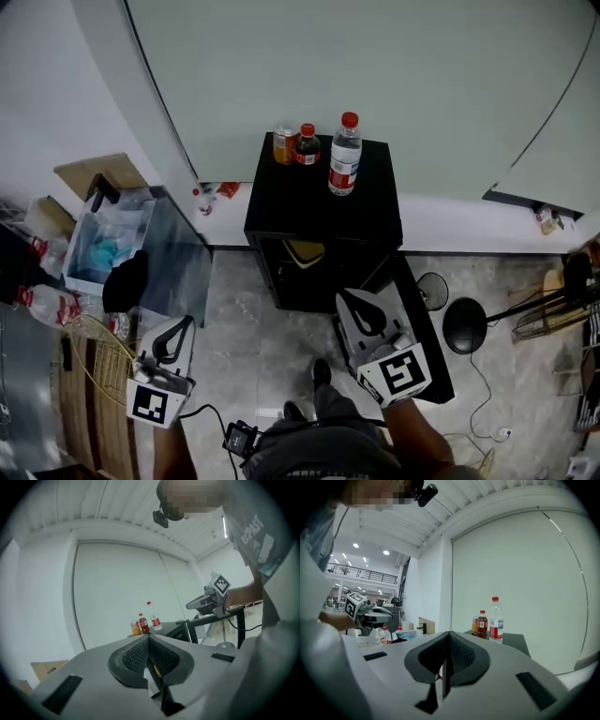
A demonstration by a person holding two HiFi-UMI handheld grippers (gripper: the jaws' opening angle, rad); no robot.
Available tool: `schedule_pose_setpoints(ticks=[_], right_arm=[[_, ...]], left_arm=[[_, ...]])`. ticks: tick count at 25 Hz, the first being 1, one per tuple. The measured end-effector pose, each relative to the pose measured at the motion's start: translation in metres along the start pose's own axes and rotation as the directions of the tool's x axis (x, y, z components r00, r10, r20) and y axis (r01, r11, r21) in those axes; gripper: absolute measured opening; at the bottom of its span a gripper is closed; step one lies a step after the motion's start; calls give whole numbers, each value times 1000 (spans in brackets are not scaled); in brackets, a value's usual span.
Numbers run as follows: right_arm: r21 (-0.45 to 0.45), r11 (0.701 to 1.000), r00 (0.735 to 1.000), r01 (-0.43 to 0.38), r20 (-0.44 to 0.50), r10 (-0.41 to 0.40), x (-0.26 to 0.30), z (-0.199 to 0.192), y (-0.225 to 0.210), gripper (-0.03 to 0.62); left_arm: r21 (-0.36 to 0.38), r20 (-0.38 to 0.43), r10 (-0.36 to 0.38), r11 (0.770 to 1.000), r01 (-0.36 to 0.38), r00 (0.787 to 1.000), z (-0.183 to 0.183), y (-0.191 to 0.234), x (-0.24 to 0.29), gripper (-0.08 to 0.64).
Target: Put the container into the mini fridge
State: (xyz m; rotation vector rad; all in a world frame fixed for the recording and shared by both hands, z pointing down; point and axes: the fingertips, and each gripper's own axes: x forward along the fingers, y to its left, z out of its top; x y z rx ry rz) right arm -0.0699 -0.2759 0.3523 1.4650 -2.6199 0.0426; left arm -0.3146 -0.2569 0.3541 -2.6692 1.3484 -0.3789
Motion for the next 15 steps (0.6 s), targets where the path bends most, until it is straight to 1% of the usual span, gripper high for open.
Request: schedule_pose_setpoints(ticks=[4,7,10,15], right_arm=[[-30,999,999,-18,42,19,-19,38,24,26],[-63,997,996,-38,76,42,-30,63,36,26],[-84,996,994,-40,95,48,-43,79,44,26],[-93,995,995,-29,92,38,-61,87,49,26]], left_arm=[[38,32,93,995,-94,995,31,22,-62,15],[56,61,146,987,-149,987,46,24,-98,15],[70,73,171,982,-176,983,52,21,-123,15],[62,70,200,977,-204,977,56,20,-150,15]])
